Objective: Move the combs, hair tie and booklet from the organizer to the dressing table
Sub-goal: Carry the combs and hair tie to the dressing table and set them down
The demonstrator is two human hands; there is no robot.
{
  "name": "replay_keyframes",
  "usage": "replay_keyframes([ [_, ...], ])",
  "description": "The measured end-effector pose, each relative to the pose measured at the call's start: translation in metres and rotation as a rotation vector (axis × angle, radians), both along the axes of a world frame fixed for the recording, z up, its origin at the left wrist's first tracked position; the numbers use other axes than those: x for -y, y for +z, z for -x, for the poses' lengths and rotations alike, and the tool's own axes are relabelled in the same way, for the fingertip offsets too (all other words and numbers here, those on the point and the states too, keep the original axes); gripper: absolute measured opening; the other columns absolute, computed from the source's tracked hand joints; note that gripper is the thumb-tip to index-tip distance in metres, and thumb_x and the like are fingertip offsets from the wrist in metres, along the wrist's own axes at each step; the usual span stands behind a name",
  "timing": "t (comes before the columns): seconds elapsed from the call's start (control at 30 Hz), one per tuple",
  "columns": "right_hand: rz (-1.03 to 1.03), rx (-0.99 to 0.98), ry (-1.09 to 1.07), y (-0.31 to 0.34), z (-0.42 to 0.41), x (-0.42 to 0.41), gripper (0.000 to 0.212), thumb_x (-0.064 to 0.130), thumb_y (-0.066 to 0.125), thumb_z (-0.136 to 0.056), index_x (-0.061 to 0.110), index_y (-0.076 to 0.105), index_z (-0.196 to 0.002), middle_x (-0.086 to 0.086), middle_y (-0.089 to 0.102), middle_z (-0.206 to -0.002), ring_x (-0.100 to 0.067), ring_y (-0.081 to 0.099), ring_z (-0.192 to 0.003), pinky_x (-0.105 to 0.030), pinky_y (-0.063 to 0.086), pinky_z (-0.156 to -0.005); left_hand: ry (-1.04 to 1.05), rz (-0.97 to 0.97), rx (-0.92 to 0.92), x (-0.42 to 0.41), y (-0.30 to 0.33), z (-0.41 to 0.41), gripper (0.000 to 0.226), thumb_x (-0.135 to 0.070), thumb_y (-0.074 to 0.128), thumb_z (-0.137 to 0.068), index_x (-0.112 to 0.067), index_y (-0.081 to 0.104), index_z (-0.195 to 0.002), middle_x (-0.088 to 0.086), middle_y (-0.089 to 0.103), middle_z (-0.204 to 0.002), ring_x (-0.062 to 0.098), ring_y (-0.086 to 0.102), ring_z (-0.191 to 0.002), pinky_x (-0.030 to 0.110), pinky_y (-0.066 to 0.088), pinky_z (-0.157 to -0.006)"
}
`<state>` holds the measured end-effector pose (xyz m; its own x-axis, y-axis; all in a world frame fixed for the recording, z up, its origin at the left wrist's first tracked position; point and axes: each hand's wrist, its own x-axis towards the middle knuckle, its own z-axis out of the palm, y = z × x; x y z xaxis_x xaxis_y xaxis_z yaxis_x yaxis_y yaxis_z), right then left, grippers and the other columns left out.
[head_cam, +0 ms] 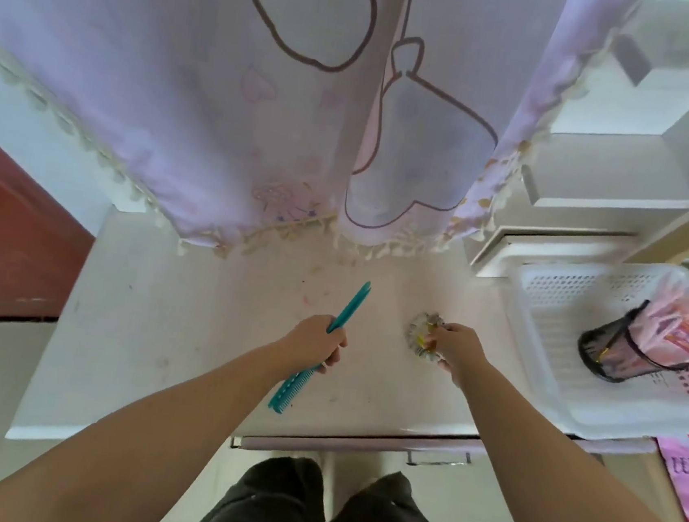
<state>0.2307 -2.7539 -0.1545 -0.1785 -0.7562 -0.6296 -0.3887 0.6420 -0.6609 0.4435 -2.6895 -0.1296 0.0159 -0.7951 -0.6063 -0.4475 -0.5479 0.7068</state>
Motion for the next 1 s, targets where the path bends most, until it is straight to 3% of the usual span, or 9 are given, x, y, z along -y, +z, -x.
replay_keyframes([
  [0.13, 0.042, -0.34, 0.279, -0.007, 0.012, 0.012, 0.027, 0.024, 0.051, -0.089, 0.001, 0.062, -0.098, -0.017, 0.065, -0.099, -0.034, 0.06, -0.099, -0.028, 0.038, -0.074, -0.109, 0.042, 0.08, 0.02, -0.008, 0.002, 0.018, -0.021, 0.039, -0.094, -0.014, 0.051, -0.081, 0.0, 0.057, -0.065, 0.013, 0.052, -0.058, 0.024, 0.048, -0.057],
  [0.33, 0.064, -0.49, 0.573, 0.02, 0.011, 0.04, 0.038, 0.026, 0.045, -0.094, 0.006, 0.053, -0.126, -0.018, 0.052, -0.131, -0.032, 0.051, -0.118, -0.04, 0.045, -0.099, -0.522, 0.273, 0.361, 0.035, -0.008, 0.012, 0.019, -0.029, 0.037, -0.096, -0.018, 0.049, -0.087, 0.005, 0.057, -0.079, 0.023, 0.051, -0.066, 0.034, 0.039, -0.059],
  [0.47, -0.352, 0.175, 0.55, 0.061, -0.003, 0.049, 0.04, 0.041, 0.037, -0.098, 0.012, 0.064, -0.104, -0.007, 0.068, -0.111, -0.019, 0.065, -0.097, -0.029, 0.055, -0.073, -0.988, 0.666, 0.644, 0.045, 0.004, 0.012, 0.019, -0.027, 0.038, -0.095, -0.017, 0.052, -0.102, 0.006, 0.059, -0.096, 0.024, 0.051, -0.087, 0.036, 0.04, -0.067],
  [0.57, -0.475, 0.26, 0.85, 0.072, -0.015, 0.036, 0.039, 0.04, 0.04, -0.097, 0.011, 0.064, -0.104, -0.003, 0.072, -0.094, -0.013, 0.07, -0.079, -0.023, 0.053, -0.064, -1.094, 0.81, 0.734, 0.05, 0.01, 0.009, 0.014, -0.019, 0.044, -0.093, -0.016, 0.051, -0.104, 0.007, 0.061, -0.1, 0.024, 0.051, -0.09, 0.038, 0.047, -0.076],
  [0.67, -0.404, 0.3, 0.868, 0.067, -0.024, 0.02, 0.029, 0.031, 0.042, -0.098, 0.011, 0.063, -0.097, -0.001, 0.062, -0.073, -0.01, 0.058, -0.055, -0.02, 0.048, -0.053, -1.109, 0.847, 0.805, 0.051, 0.005, 0.002, 0.016, -0.013, 0.049, -0.088, -0.016, 0.05, -0.103, 0.008, 0.058, -0.111, 0.027, 0.051, -0.105, 0.041, 0.042, -0.093],
  [0.77, -0.296, 0.31, 0.715, 0.049, -0.028, 0.003, 0.027, 0.029, 0.041, -0.099, 0.011, 0.06, -0.094, 0.0, 0.058, -0.068, -0.008, 0.052, -0.049, -0.019, 0.044, -0.047, -0.834, 0.76, 0.898, 0.043, -0.013, -0.003, 0.044, -0.023, 0.049, -0.088, -0.016, 0.037, -0.131, 0.014, 0.032, -0.147, 0.033, 0.025, -0.138, 0.054, 0.014, -0.115],
  [0.83, -0.229, 0.277, 0.593, 0.036, -0.03, -0.008, 0.025, 0.027, 0.039, -0.099, 0.011, 0.058, -0.095, -0.001, 0.059, -0.07, -0.009, 0.054, -0.049, -0.019, 0.045, -0.046, -0.418, 0.556, 0.775, 0.036, -0.021, -0.001, 0.067, -0.025, 0.05, -0.087, -0.019, 0.016, -0.144, 0.011, 0.012, -0.156, 0.029, 0.01, -0.143, 0.051, 0.009, -0.116],
  [0.9, -0.189, 0.246, 0.486, 0.026, -0.035, -0.018, 0.024, 0.026, 0.038, -0.099, 0.011, 0.056, -0.095, -0.001, 0.06, -0.071, -0.01, 0.055, -0.05, -0.02, 0.046, -0.046, 0.104, 0.267, 0.394, 0.03, -0.023, 0.006, 0.067, -0.025, 0.053, -0.088, -0.013, 0.019, -0.144, 0.013, 0.026, -0.149, 0.031, 0.03, -0.134, 0.046, 0.031, -0.111],
  [1.0, -0.169, 0.228, 0.447, 0.016, -0.046, -0.035, 0.024, 0.026, 0.034, -0.1, 0.013, 0.053, -0.095, -0.001, 0.061, -0.072, -0.011, 0.057, -0.051, -0.02, 0.046, -0.046, 0.555, -0.168, -0.323, 0.023, -0.025, 0.019, 0.035, -0.026, 0.054, -0.091, -0.001, 0.056, -0.115, 0.012, 0.061, -0.101, 0.02, 0.06, -0.085, 0.031, 0.053, -0.072],
])
